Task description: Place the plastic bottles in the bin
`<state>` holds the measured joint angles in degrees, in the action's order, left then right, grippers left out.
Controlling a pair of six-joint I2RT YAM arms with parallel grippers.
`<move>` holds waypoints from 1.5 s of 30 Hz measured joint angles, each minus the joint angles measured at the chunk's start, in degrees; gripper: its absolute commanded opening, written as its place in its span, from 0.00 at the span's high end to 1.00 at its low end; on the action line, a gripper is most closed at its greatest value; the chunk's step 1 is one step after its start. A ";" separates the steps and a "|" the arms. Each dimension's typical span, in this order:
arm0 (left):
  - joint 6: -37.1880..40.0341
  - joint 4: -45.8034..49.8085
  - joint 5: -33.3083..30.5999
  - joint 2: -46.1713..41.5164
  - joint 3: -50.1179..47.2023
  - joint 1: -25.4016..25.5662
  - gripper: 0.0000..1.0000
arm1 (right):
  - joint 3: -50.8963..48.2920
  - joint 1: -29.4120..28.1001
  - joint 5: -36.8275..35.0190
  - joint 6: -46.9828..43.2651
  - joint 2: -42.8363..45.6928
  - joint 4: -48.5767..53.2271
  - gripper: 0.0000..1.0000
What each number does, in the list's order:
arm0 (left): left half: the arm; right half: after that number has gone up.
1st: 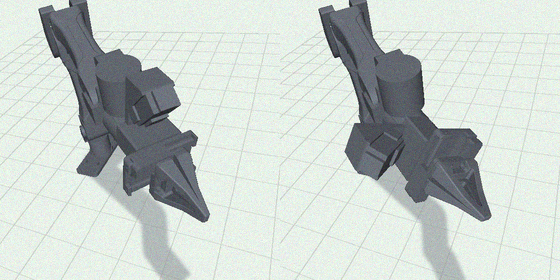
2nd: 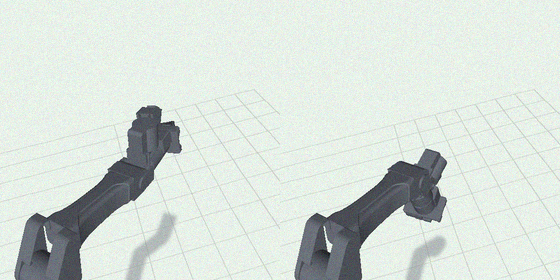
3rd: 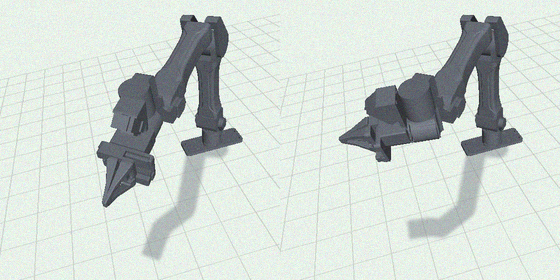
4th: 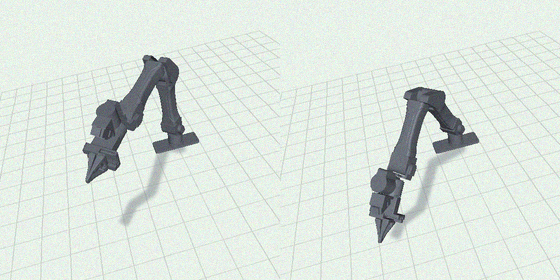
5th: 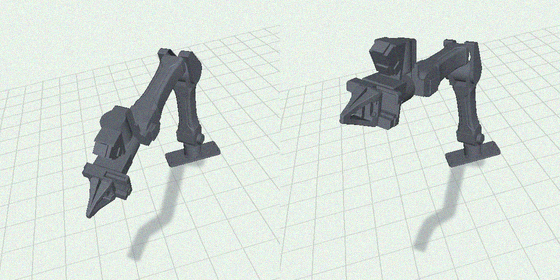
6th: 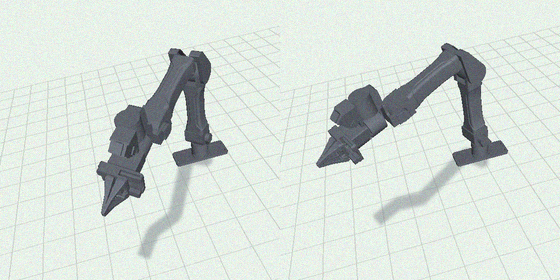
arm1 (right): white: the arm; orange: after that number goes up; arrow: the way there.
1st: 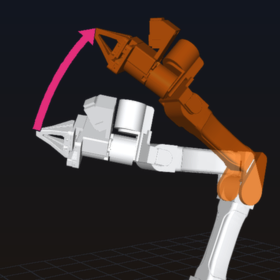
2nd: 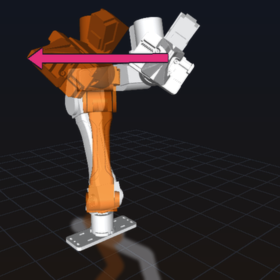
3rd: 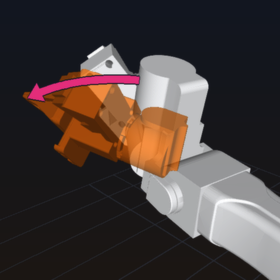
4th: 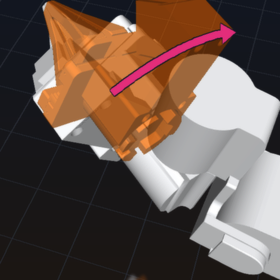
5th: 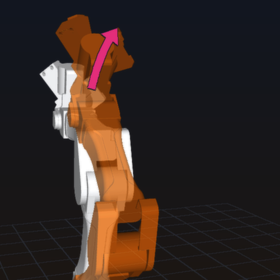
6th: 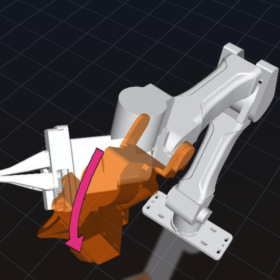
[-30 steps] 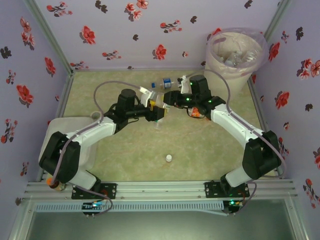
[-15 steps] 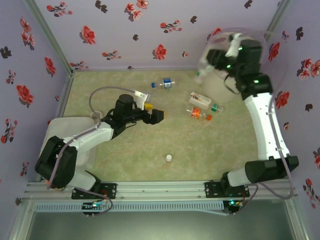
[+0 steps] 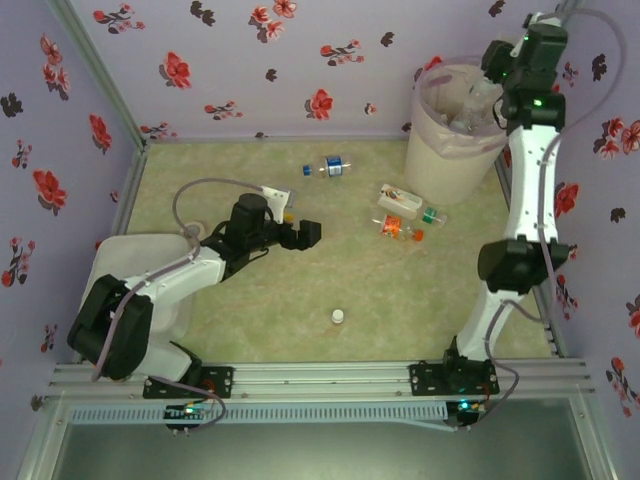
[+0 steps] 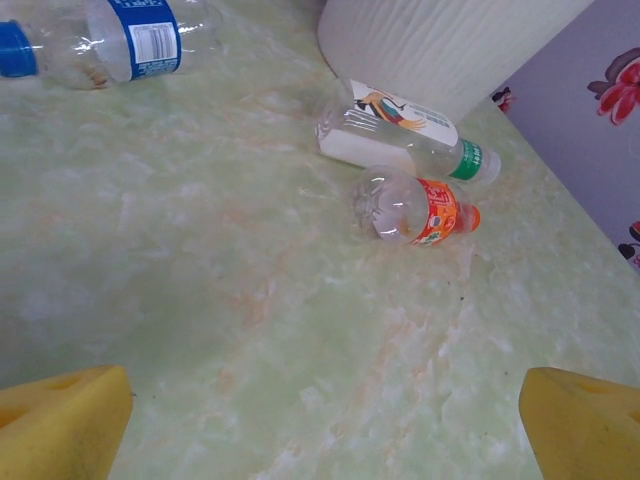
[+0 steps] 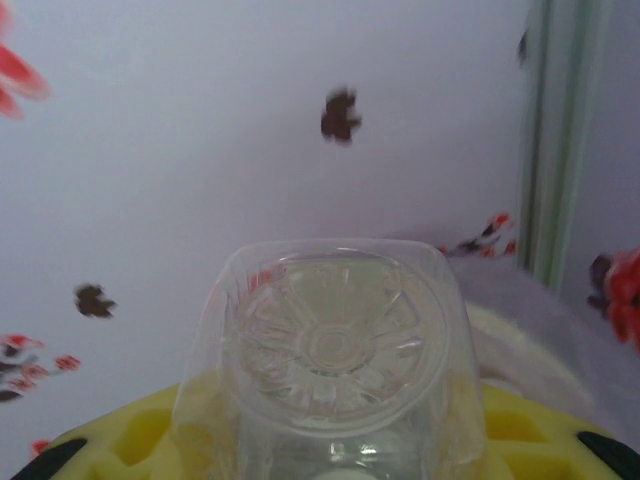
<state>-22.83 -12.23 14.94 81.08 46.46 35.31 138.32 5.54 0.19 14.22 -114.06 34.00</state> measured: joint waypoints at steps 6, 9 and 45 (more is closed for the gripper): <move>0.00 1.11 -0.90 -0.55 -0.13 0.00 0.00 | 0.39 -0.02 4.76 2.47 -7.74 1.68 0.88; 0.00 1.18 -1.05 -0.55 -0.13 0.00 0.00 | 0.37 -0.20 6.34 3.02 -9.31 2.19 0.82; 19.30 31.04 -3.85 39.28 56.02 -8.98 0.00 | -26.47 2.67 14.62 3.54 24.76 8.74 0.12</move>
<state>-3.53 18.81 11.09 120.36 102.48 26.33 111.85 8.21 14.81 17.76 -89.30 42.74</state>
